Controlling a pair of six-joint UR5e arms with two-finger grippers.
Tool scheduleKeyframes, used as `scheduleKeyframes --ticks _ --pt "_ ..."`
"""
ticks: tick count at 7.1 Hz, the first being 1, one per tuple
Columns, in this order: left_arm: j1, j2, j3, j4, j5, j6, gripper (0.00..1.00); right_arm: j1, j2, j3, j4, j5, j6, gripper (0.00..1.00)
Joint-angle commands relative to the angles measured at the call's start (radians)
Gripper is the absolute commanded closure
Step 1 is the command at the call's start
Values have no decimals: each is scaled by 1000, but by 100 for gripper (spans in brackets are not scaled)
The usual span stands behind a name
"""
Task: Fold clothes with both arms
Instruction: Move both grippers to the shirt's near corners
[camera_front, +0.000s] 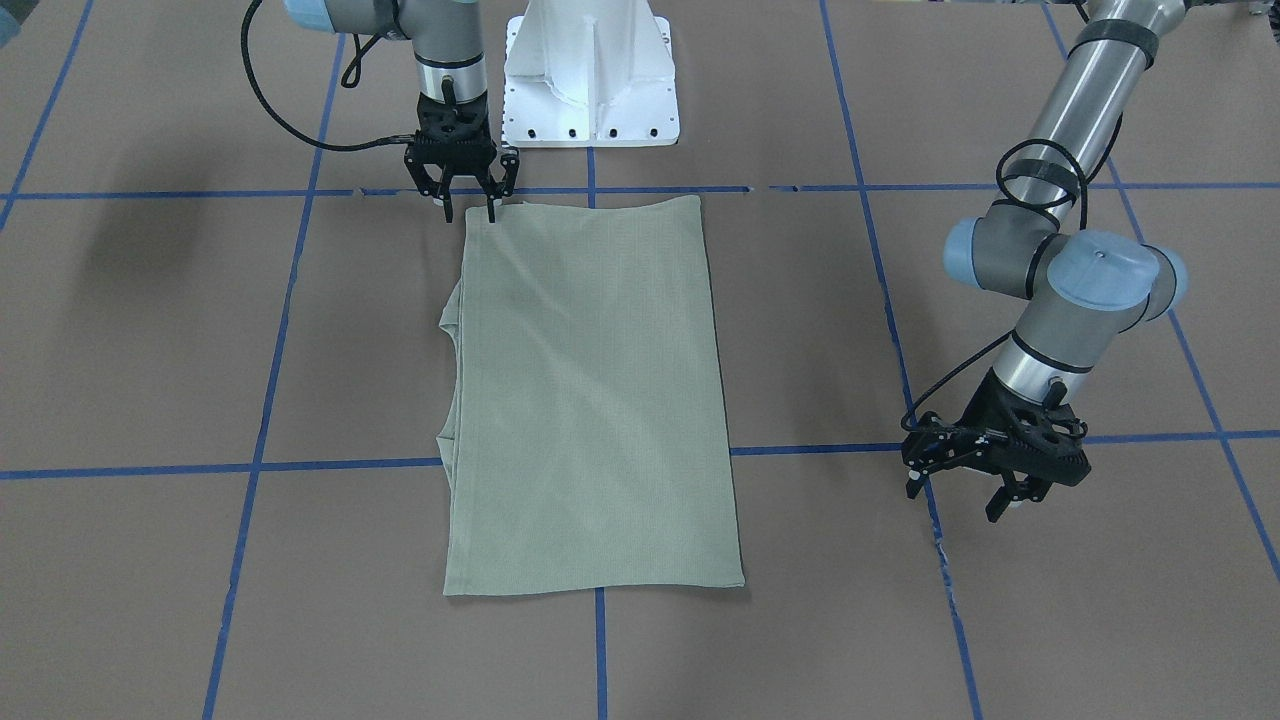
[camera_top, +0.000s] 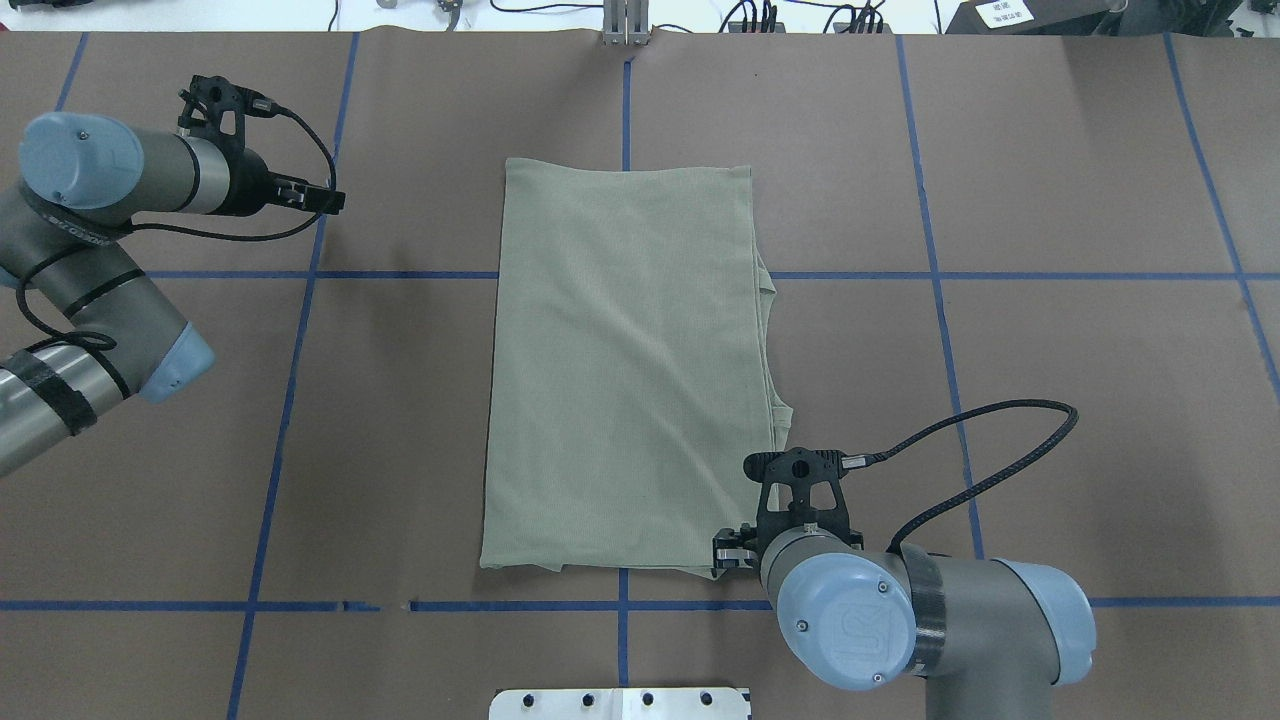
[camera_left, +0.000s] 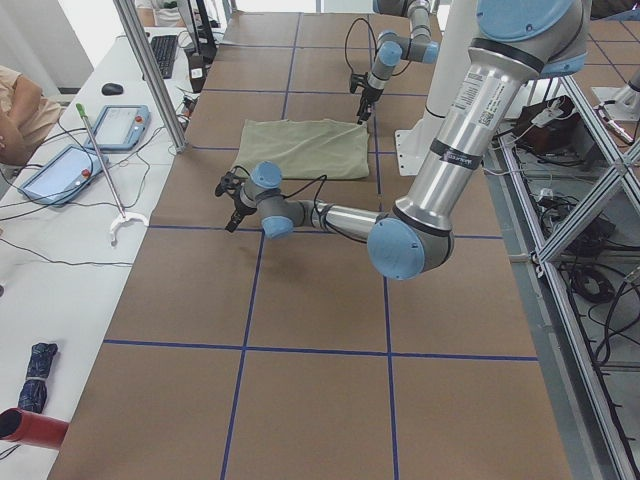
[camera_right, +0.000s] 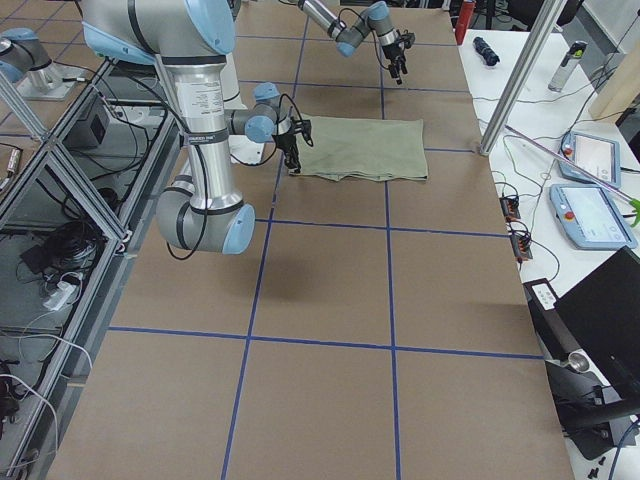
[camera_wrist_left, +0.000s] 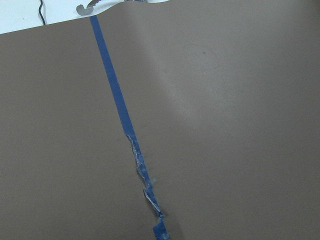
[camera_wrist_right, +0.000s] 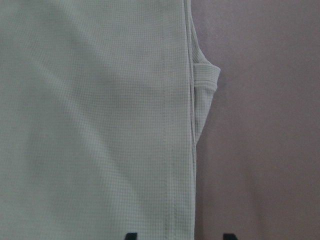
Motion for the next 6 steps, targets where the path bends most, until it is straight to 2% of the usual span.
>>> scheduleKeyframes --ticks 1,2,4,6 --pt "0 4 -49 15 -15 -116 0 28 -17 19 237 2 -24 0" --pt "3 34 -110 15 -51 -189 0 34 -69 21 360 1 -7 0" --pt "105 227 -383 18 -50 -405 0 51 -204 21 564 -8 77 0" --pt "251 379 -622 23 -9 -637 0 75 -227 19 579 -39 203 0"
